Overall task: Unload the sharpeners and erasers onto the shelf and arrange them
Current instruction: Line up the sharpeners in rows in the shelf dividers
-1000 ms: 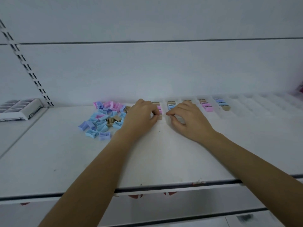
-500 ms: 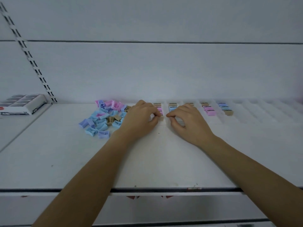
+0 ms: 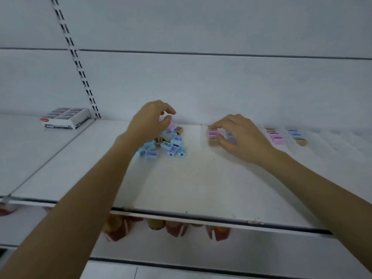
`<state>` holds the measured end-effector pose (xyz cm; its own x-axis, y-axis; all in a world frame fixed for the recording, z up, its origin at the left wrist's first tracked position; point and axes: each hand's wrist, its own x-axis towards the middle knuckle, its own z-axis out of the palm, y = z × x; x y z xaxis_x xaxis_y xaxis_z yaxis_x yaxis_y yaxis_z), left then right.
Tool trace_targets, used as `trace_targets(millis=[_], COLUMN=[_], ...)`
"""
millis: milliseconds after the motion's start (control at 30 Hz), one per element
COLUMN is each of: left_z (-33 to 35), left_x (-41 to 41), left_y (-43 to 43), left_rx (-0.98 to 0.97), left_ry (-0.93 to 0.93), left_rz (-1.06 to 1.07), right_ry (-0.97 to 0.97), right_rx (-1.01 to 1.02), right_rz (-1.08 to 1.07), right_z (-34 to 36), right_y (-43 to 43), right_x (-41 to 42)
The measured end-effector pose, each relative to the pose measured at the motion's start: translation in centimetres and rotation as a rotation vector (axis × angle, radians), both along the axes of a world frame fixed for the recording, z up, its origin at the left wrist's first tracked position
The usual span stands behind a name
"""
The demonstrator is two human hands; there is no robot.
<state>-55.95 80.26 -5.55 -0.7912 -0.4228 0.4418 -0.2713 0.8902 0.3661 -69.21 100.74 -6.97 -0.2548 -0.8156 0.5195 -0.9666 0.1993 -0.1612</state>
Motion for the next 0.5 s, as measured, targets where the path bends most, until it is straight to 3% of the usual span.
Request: trace_targets(millis=[200,500], left_z=[-0.6,-2.9], left_x=[4.6,2.8], left_y=[-7.6,-12.1], left_rx=[0.019,-0.003], left_ry=[-0.174,-0.258], left_rz=[0.027,-0.295], right_ry=[-0.108,-0.275], right_rx=[0.198,0.447], right_rz=[0.068,-0.124], right_z=[2.7,1.9], right_y=[-6.8,-16.2], right_x=[3.2,5.4])
